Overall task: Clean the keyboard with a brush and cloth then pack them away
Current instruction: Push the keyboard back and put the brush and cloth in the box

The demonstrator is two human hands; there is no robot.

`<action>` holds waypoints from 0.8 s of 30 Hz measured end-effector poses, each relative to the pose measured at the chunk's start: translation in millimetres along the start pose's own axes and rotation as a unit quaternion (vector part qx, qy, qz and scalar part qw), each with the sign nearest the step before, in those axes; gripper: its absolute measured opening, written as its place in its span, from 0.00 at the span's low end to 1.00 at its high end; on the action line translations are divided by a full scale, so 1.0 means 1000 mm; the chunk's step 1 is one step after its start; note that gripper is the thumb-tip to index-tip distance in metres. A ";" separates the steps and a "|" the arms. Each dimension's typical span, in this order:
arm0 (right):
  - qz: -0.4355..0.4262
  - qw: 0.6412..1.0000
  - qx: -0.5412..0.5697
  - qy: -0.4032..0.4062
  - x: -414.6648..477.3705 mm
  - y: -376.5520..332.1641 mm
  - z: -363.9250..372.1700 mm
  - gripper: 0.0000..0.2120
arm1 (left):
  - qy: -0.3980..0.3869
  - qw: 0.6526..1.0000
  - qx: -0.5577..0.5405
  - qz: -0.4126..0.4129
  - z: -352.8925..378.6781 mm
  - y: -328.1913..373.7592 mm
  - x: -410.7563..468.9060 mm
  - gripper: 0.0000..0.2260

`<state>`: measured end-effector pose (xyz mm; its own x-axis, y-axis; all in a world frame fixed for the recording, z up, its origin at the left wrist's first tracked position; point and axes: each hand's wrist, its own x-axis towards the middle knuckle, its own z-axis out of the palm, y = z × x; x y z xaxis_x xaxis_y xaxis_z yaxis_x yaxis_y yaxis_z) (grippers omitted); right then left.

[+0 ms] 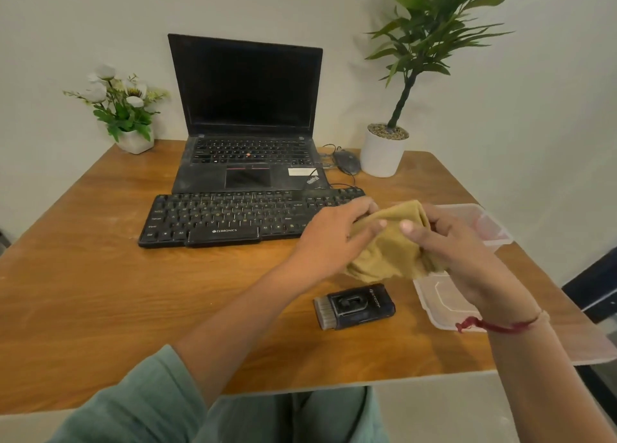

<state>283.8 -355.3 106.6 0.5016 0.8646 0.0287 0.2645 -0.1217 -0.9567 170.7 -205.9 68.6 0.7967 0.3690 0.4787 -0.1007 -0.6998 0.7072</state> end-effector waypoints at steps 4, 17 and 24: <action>-0.057 0.997 -0.045 0.013 0.006 -0.007 0.003 0.10 | -0.020 0.999 0.030 0.036 0.001 0.003 0.002 0.09; 0.007 0.991 0.014 0.129 0.010 0.006 -0.017 0.13 | 0.077 0.981 -0.164 -0.075 0.009 -0.021 0.000 0.14; -0.032 0.997 -0.055 0.041 0.010 -0.002 -0.045 0.13 | -0.067 0.970 -0.231 -0.046 0.016 -0.007 0.019 0.20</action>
<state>325.6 -368.3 121.8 0.5444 0.8306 0.1167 0.3845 -0.1235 -0.9148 196.1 -203.1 64.3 0.8823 0.3114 0.3529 -0.2577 -0.3079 0.9159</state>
